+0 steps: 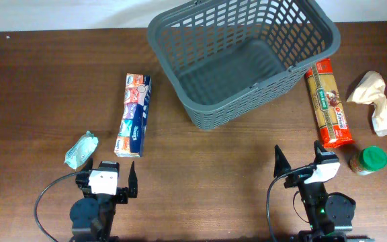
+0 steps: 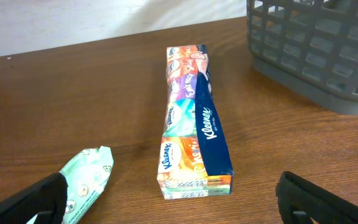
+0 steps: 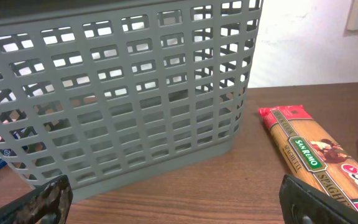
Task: Pack container
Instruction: 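Move both grippers forward toward the gray mesh basket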
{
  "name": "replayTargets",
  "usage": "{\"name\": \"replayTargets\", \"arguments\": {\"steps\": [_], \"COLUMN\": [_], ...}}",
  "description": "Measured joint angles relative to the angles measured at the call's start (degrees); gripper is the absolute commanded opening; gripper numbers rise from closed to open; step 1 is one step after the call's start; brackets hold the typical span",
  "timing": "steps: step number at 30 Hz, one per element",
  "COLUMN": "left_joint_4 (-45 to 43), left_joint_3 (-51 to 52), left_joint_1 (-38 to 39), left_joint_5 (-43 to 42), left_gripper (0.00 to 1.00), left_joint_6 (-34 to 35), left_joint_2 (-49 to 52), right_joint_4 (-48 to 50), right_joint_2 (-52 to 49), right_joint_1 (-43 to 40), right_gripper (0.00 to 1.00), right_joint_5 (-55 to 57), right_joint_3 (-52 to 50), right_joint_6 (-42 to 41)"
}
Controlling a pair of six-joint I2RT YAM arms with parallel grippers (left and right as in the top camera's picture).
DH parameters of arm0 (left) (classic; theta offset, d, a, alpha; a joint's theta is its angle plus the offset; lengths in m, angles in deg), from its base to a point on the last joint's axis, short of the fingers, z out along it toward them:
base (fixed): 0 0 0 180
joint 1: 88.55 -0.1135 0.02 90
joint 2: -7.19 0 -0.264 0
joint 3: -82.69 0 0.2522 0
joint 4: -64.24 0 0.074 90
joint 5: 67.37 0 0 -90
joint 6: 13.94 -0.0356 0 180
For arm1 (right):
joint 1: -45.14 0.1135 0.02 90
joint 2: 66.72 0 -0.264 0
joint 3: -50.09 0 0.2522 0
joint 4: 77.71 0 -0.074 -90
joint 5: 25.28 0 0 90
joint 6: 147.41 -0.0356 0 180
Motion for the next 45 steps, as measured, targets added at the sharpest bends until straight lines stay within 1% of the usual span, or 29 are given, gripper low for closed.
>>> {"name": "replayTargets", "arguments": {"steps": [18, 25, 33, 35, 37, 40, 42, 45], "left_joint_4": [0.00, -0.02, -1.16, -2.73, -4.83, -7.02, -6.93, -6.93], "left_joint_3": [0.00, 0.00, 0.00, 0.00, 0.00, -0.31, -1.46, -5.46], "left_joint_1": [0.00, 0.00, 0.00, 0.00, 0.00, 0.00, 0.00, 0.00], "left_joint_5": [0.13, 5.20, 5.66, 3.04, -2.36, -11.39, -17.25, -25.62], "left_gripper": [0.99, 0.99, 0.99, 0.99, 0.99, 0.99, 0.99, 0.99], "left_joint_6": [0.00, -1.01, -1.29, -1.29, -1.14, 1.27, 2.91, 4.37], "left_joint_2": [0.00, 0.00, 0.00, 0.00, 0.00, 0.20, 1.11, 3.58], "right_joint_4": [0.00, 0.00, 1.22, 3.26, 4.26, 1.40, -3.89, -14.08], "right_joint_2": [0.00, 0.00, 0.00, 0.00, 0.00, -0.02, -0.13, -1.53], "right_joint_1": [0.00, 0.00, 0.00, 0.00, 0.00, 0.00, 0.00, 0.00], "right_gripper": [0.99, 0.99, 0.99, 0.99, 0.99, 0.99, 0.99, 0.99], "right_joint_5": [0.00, 0.00, 0.02, 0.02, -0.44, -1.90, -2.73, -3.82], "right_joint_3": [0.00, 0.00, 0.00, 0.00, 0.07, 1.81, 5.70, 15.02], "right_joint_6": [0.02, 0.04, -0.09, -0.96, -2.25, -3.13, -3.13, -1.20]}}
